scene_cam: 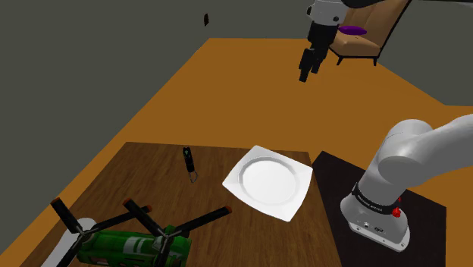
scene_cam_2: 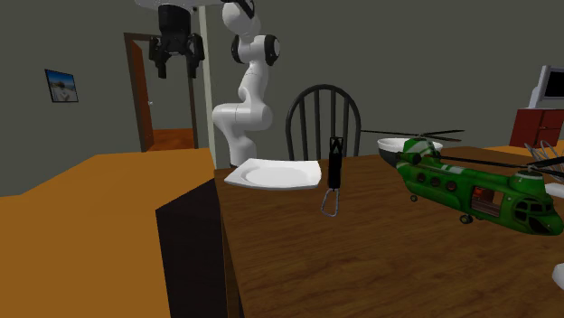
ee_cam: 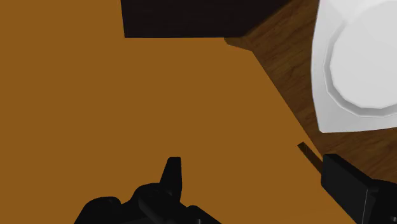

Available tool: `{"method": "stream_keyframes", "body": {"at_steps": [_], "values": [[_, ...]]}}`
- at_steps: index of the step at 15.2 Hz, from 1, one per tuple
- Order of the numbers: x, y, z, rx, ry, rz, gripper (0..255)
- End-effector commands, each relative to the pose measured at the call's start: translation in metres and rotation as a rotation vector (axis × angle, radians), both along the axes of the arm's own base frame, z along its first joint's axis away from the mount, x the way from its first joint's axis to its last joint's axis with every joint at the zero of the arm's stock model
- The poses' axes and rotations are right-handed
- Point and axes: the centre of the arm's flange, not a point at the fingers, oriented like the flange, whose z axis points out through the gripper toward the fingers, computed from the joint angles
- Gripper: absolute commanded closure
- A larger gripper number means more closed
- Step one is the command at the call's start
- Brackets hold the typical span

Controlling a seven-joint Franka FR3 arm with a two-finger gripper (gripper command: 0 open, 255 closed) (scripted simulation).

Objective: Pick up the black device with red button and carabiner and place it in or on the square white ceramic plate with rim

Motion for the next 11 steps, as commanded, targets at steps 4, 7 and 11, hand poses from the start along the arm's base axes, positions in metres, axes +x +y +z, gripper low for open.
{"method": "stream_keyframes", "body": {"at_steps": [4, 7, 11], "values": [[0.016, 0.035, -0.009, 0.001, 0.007, 0.015, 0], [0.032, 0.070, -0.018, 0.001, 0.014, 0.031, 0], [0.052, 0.118, -0.031, 0.002, 0.023, 0.051, 0]]}}
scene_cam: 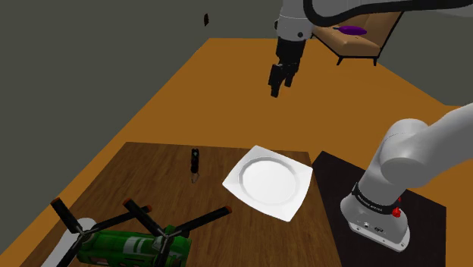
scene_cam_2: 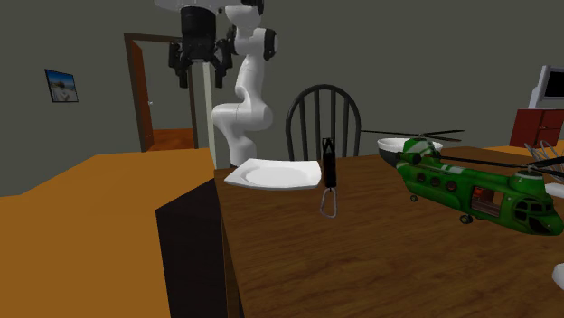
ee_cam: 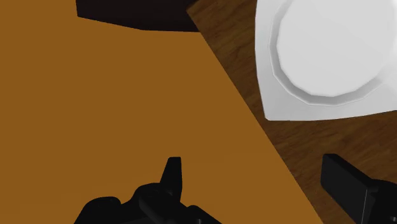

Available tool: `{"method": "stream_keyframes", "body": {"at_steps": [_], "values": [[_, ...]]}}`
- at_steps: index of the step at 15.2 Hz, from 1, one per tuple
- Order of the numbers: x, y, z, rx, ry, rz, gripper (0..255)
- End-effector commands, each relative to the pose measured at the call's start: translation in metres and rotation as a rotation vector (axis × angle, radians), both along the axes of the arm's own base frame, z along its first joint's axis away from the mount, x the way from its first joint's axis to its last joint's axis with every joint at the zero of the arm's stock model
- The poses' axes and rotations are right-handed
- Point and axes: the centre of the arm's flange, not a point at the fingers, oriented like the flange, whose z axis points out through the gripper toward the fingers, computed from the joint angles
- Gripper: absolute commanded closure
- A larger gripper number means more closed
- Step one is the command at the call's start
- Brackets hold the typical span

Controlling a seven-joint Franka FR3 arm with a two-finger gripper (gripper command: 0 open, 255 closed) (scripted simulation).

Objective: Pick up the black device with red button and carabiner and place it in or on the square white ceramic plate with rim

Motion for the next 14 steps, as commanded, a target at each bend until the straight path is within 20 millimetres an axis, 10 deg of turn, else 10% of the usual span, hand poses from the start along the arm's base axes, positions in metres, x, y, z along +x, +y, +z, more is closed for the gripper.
{"method": "stream_keyframes", "body": {"at_steps": [1, 14], "values": [[0.012, 0.029, -0.005, 0.001, 0.005, 0.010, 0], [0.068, 0.186, -0.047, 0.004, 0.035, 0.077, 0]]}}
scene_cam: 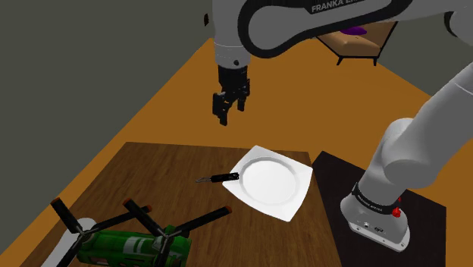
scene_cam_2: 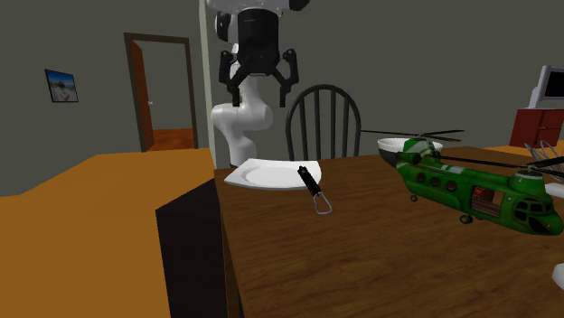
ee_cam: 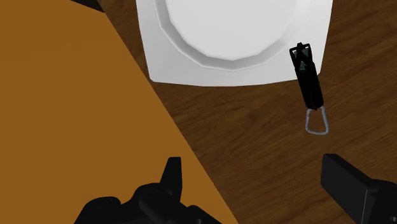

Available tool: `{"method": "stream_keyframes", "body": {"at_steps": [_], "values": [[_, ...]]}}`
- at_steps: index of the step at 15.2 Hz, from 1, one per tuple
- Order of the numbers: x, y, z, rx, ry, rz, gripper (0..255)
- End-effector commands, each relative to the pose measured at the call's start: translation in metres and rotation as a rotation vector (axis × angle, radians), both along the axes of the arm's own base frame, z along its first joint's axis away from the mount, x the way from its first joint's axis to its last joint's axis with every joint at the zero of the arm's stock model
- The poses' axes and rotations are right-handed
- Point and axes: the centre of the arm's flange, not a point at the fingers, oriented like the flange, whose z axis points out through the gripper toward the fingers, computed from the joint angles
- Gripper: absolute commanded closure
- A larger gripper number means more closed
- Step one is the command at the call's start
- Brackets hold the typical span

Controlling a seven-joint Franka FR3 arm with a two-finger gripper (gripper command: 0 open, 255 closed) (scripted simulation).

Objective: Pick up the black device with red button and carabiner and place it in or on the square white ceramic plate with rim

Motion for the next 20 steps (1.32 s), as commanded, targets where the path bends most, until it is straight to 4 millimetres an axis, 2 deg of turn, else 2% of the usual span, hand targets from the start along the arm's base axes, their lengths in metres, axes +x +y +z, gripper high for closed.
{"method": "stream_keyframes", "body": {"at_steps": [1, 11, 12, 19, 20], "values": [[0.007, 0.026, -0.008, 0.002, 0.005, 0.010, 0], [0.041, 0.150, -0.041, 0.003, 0.028, 0.061, 0], [0.043, 0.155, -0.042, 0.004, 0.029, 0.063, 0], [0.043, 0.155, -0.082, 0.004, 0.029, 0.063, 0], [0.043, 0.155, -0.082, 0.004, 0.029, 0.063, 0]]}}
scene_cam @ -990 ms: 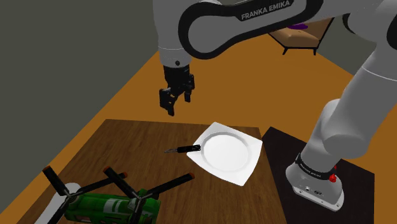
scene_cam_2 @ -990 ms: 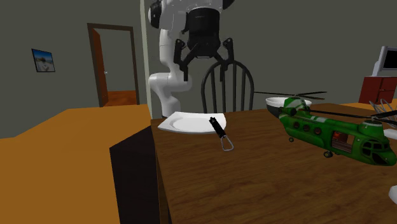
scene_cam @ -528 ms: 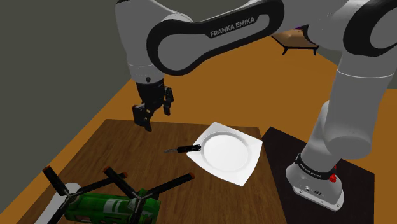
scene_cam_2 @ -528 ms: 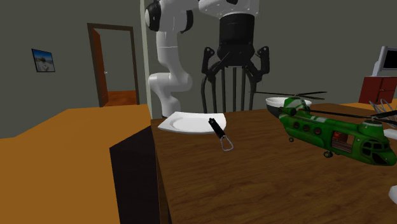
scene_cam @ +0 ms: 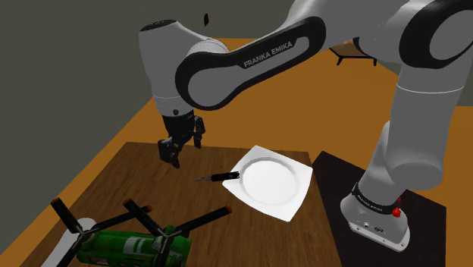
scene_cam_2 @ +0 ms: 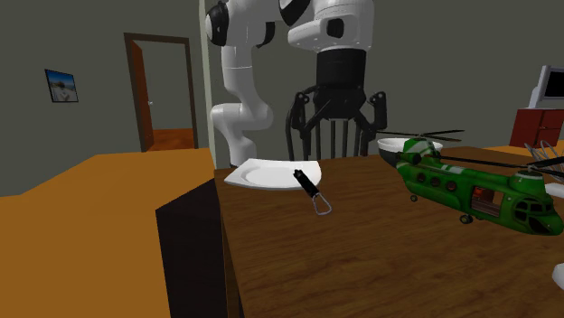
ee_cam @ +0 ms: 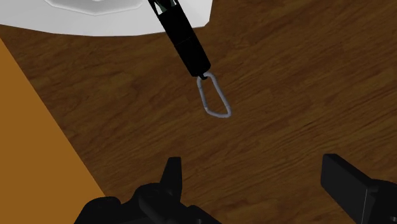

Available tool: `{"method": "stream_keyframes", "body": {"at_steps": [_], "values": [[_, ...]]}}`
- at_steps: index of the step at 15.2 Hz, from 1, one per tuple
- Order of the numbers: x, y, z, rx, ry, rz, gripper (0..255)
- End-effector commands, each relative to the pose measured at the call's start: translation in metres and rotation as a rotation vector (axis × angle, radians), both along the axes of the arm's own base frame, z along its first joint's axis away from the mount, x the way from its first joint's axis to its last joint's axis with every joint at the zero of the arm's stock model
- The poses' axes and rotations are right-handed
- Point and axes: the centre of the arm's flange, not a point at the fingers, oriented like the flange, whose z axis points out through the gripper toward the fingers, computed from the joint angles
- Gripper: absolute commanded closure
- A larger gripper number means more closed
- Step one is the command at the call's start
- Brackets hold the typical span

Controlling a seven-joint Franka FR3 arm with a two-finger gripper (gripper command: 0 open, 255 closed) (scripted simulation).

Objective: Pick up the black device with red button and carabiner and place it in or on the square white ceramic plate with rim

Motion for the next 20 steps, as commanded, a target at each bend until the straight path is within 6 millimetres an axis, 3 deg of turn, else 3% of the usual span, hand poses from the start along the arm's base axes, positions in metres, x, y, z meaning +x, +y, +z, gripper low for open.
{"method": "stream_keyframes", "body": {"at_steps": [1, 7, 8, 17, 18, 20], "values": [[0.000, 0.000, -0.003, 0.000, -0.001, 0.000, 0], [0.000, 0.000, -0.003, 0.000, -0.001, 0.000, 0], [0.000, 0.000, -0.003, 0.000, -0.001, 0.000, 255], [0.000, 0.000, -0.003, 0.000, -0.001, 0.000, 255], [0.000, 0.000, -0.003, 0.000, -0.001, 0.000, 0], [-0.017, -0.003, -0.021, -0.038, 0.009, 0.155, 0]]}}
